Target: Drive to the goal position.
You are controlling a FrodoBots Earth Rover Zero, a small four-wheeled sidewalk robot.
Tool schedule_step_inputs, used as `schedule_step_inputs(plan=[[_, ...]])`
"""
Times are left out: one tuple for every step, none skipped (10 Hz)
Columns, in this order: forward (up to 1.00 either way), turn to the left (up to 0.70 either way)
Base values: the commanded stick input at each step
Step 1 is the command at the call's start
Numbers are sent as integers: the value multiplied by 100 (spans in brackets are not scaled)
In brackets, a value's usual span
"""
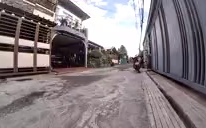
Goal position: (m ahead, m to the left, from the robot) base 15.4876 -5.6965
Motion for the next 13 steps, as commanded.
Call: schedule_step_inputs(plan=[[0, 0], [0, 0], [0, 0], [0, 0], [5, 0], [24, 0], [57, 0], [70, 0], [18, 0], [0, 0], [0, 0], [0, 0], [0, 0]])
